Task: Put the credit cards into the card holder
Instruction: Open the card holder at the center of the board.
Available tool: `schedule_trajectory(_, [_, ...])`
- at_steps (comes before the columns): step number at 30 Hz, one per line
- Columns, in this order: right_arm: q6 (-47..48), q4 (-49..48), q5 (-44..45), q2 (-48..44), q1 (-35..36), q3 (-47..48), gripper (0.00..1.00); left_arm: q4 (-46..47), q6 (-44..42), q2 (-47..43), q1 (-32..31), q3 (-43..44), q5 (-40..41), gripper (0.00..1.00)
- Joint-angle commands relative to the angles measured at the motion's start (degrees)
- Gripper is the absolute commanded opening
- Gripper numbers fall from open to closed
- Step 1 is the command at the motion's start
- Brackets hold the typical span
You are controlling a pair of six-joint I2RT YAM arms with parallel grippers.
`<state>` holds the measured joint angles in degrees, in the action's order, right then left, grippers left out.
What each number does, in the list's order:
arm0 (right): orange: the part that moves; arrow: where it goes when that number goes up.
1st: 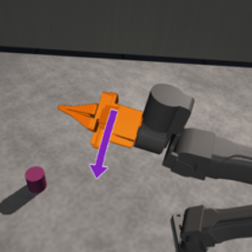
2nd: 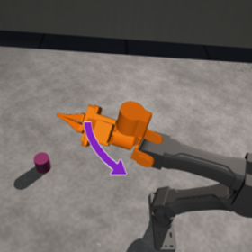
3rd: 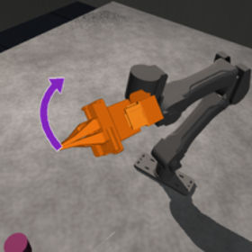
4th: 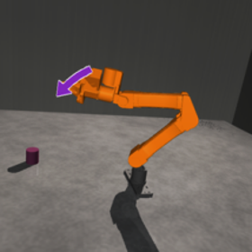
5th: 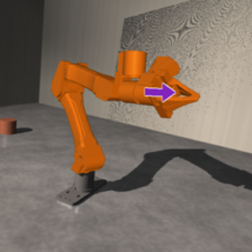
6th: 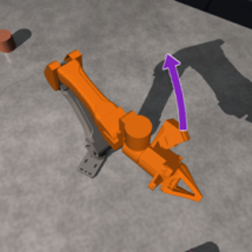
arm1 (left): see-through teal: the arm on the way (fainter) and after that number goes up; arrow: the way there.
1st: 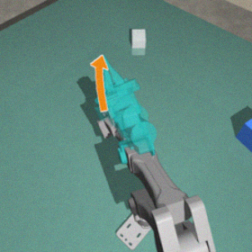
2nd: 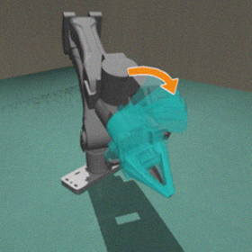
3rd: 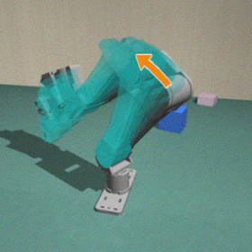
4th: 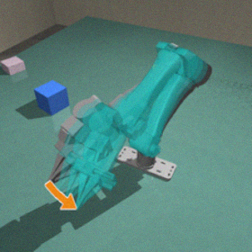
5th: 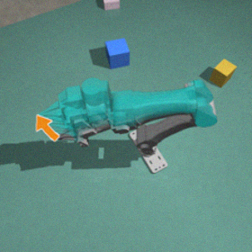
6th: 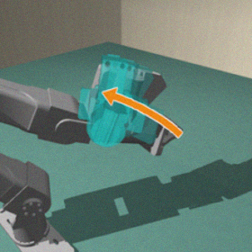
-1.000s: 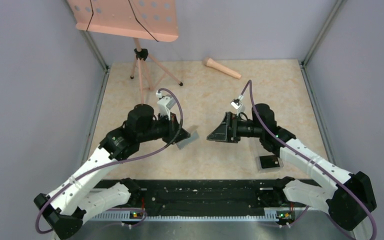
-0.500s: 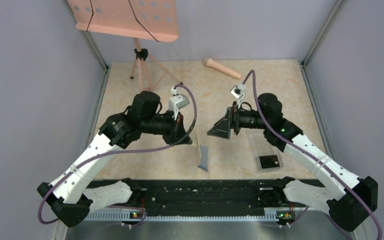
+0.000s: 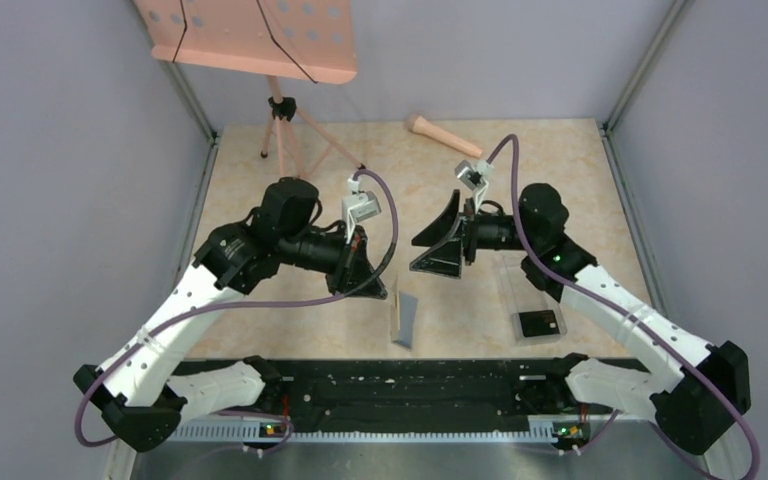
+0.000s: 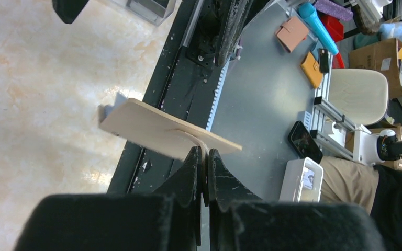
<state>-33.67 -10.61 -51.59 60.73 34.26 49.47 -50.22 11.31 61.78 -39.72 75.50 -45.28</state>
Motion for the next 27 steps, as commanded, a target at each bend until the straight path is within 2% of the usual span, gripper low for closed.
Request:
schedule_trajectory(1, [-3.1, -11.5, -3.2, 2.5, 1.6, -0.1, 0.92, -2.5, -3.6, 0.8, 0.1, 3.2, -1.4, 0.0])
schedule_trajectory(10, [-6.3, -19.5, -6.8, 9.4, 9.4, 0.9, 0.91, -3.5, -4.7, 0.5, 0.1, 3.7, -0.7, 0.0])
schedule_trajectory(16, [-9.9, -23.3, -9.1, 10.3, 10.5, -0.6, 0.84, -4.3, -5.5, -0.5, 0.1, 3.8, 3.0, 0.0])
schedule_trajectory(23, [-5.6, -13.7, -10.3, 8.3, 10.9, 0.3, 0.63, -2.5, -4.6, -3.3, 0.1, 3.6, 9.6, 0.0])
schedule_trajectory(27, [1.3, -2.6, -7.9, 6.9, 12.1, 2.0, 0.59, -0.7, -3.9, -3.5, 0.1, 3.0, 10.1, 0.0])
